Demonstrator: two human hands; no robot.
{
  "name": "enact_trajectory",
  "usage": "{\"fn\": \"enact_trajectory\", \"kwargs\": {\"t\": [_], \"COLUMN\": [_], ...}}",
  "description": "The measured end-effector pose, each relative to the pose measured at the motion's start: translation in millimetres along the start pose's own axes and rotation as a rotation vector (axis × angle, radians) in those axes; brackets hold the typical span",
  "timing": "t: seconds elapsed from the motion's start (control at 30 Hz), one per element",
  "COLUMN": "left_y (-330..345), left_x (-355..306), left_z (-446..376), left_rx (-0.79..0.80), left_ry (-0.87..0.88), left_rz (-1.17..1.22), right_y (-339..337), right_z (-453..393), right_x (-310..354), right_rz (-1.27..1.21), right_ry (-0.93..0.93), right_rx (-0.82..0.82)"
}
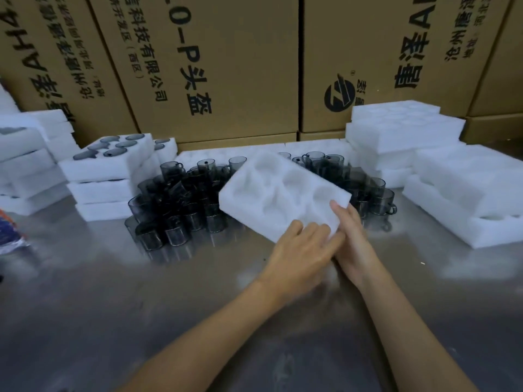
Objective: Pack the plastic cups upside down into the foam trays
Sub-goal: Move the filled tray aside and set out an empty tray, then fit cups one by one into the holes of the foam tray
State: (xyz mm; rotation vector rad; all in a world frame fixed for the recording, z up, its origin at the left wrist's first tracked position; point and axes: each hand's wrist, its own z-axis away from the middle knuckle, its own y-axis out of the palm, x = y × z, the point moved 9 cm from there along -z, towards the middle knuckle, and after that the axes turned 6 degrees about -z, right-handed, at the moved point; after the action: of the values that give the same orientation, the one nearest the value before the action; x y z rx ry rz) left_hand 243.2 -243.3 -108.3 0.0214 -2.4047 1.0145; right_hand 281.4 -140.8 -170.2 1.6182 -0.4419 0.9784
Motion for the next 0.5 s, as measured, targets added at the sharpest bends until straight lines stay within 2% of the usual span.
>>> {"fn": "enact_trajectory", "kwargs": {"t": [0.07,0.1,0.23,0.4,0.5], "left_y": [-6.0,-12.3,-35.1,9.4,26.1], "left_x": [-3.0,0.5,44.3,128.4,179.6], "left_z": [2.6,2.3,7.1,49.8,93.6], "left_rx": [0.038,0.021,-0.094,0.123,0.146], "left_ry": [0.001,-0.028,-0.305,-0.704,-0.945], "left_rz": [0.075,0.124,0.300,0.363,0.248], "right_y": [-19.7,-24.0,-23.5,-19.7,-17.7], "right_z": [5.9,8.0,12.6,8.1,4.3], "right_x": [8.8,9.1,4.2,-0.6,-6.5], "right_rz": [0.117,0.136,0.284,0.688,0.733], "right_ry": [-0.063,-0.045,0.080,0.100,0.111], "right_rx": [-0.207,-0.238,-0.227,-0.193,-0.159]}}
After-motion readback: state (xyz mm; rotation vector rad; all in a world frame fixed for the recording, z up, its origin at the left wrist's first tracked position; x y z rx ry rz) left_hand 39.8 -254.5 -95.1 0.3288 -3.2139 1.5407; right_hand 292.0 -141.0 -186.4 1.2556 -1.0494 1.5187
